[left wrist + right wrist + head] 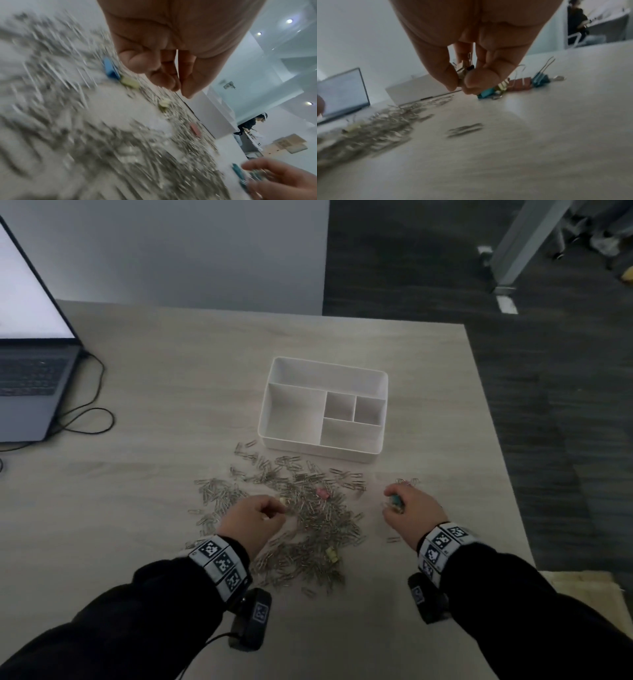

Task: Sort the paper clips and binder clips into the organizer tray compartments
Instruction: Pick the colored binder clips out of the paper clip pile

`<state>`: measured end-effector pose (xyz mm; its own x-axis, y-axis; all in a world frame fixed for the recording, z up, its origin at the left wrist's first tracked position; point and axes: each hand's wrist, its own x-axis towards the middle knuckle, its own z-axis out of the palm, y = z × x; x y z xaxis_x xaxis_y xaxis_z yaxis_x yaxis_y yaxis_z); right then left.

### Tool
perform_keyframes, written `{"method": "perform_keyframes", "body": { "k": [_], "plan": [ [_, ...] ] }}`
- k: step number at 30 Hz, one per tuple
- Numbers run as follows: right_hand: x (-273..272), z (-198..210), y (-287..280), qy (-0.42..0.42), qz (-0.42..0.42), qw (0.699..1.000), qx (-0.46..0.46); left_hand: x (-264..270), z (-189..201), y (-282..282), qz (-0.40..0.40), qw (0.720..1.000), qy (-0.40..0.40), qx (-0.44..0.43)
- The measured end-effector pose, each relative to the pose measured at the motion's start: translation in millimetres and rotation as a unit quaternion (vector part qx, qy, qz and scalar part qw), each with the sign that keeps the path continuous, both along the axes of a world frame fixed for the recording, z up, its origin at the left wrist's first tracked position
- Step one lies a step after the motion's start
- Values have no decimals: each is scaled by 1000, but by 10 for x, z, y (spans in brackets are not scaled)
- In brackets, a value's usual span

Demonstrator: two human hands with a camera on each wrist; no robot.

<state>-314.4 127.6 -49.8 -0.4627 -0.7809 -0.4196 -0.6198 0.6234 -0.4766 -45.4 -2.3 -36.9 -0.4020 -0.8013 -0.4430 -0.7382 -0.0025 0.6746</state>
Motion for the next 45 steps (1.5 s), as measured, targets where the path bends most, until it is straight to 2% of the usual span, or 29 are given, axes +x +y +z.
{"method": "perform_keyframes", "body": {
  "k": [4,7,11,13,15,19,22,29,32,37,40,45],
  "plan": [
    [-188,-130,19,56,58,995,57,377,-45,-257,-16,994,-73,-75],
    [-161,-125,24,71,63,992,79,579,-95,-335,-38,989,-126,-66],
    [-14,-42,-34,92,27,992,82,614,-127,-316,-83,983,-148,-69],
    [109,-9,-129,104,36,992,64,602,-142,-295,-100,980,-160,-64],
    [281,13,-261,106,65,991,39,573,-165,-273,-117,978,-161,-68],
    [653,-2,-536,54,121,991,-27,458,-206,-242,-166,967,-165,-98],
    [816,-59,-678,36,162,986,-21,410,-227,-248,-181,964,-166,-106],
    [823,-121,-748,35,135,990,-9,491,-226,-341,-160,980,-77,-87],
    [782,-64,-697,39,86,995,-36,557,-199,-384,-114,990,-49,-69],
    [838,44,-668,-43,3,995,-87,650,-180,-402,22,1000,1,21],
    [967,48,-709,-97,-13,993,-68,687,-137,-384,105,988,67,88],
    [1269,75,-869,-215,-59,974,-47,741,-136,-381,156,974,104,123]
  ]
}}
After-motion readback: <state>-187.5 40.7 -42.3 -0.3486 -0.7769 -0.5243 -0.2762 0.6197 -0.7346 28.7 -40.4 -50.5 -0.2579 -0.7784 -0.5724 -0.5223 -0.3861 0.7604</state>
